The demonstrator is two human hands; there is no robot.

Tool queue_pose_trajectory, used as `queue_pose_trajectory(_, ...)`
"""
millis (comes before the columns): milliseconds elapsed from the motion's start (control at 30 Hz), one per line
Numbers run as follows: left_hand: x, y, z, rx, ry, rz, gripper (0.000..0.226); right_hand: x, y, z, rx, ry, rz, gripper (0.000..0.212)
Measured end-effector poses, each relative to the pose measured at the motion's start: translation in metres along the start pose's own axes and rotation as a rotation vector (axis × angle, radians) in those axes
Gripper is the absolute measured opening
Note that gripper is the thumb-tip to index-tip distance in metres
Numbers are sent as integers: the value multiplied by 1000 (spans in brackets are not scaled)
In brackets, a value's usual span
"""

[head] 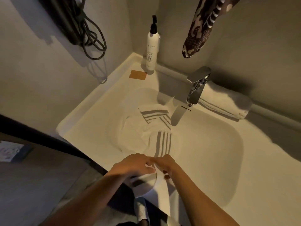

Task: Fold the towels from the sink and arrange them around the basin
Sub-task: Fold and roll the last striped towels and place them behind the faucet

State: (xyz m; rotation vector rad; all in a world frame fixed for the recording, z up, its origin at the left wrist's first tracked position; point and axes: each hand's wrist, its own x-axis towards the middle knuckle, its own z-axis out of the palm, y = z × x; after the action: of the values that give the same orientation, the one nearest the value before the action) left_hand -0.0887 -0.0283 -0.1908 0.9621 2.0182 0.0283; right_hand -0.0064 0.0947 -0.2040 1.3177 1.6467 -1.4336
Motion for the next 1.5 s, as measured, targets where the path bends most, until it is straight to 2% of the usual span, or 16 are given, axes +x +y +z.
queue_pose_trajectory(100, 1, -7, -5, 50, -49, 54, 45, 3, -7, 9, -99, -1, -46, 20)
queue_pose_trajectory(200, -6, -3, -6, 99, 180, 76, 26, 1, -3, 7, -91, 130, -123, 10)
queue_pose_trajectory(300, -17, 5, 1, 69, 342, 29, 26, -21, 12, -17, 263, 337, -136, 23)
queue_pose_trajectory(400, -32, 23, 10, -251, 596, -14, 21, -46, 27, -46, 693, 435, -115, 35)
queue_pose_trajectory(467, -47, 50, 19, -323, 739, 8, 17, -61, 41, -63, 891, 455, -105, 41)
queue_pose_trajectory(567, -66, 92, 49, -162, 681, 116, 22, -79, 77, -78, 1054, 429, -104, 41)
queue_pose_trajectory(700, -90, 148, 92, -21, 469, 104, 41, -119, 140, -96, 1009, 374, -130, 43)
queue_pose_trajectory(833, -126, 229, 131, -161, 583, 326, 53, -156, 183, -120, 1111, 211, -230, 38)
queue_pose_trajectory(933, -136, 274, 157, -326, 692, 244, 72, -183, 194, -139, 1191, 37, -346, 35)
queue_pose_trajectory(1033, -129, 284, 148, -585, 785, 159, 56, -212, 193, -161, 968, -123, -424, 11)
queue_pose_trajectory(1100, -127, 283, 134, -677, 801, 203, 37, -218, 192, -176, 865, -62, -416, 11)
queue_pose_trajectory(1167, -127, 278, 118, -626, 840, 255, 34, -215, 188, -190, 861, 96, -380, 17)
queue_pose_trajectory(1267, -132, 266, 97, -412, 795, 233, 16, -206, 179, -199, 935, 265, -312, 24)
queue_pose_trajectory(1333, -136, 261, 77, -204, 753, 168, 19, -202, 166, -202, 995, 295, -303, 18)
queue_pose_trajectory(1433, -149, 266, 26, -26, 925, 134, 17, -215, 128, -223, 960, 341, -385, 18)
queue_pose_trajectory(1500, -168, 282, -22, -84, 1111, 150, 13, -247, 98, -248, 961, 331, -543, 23)
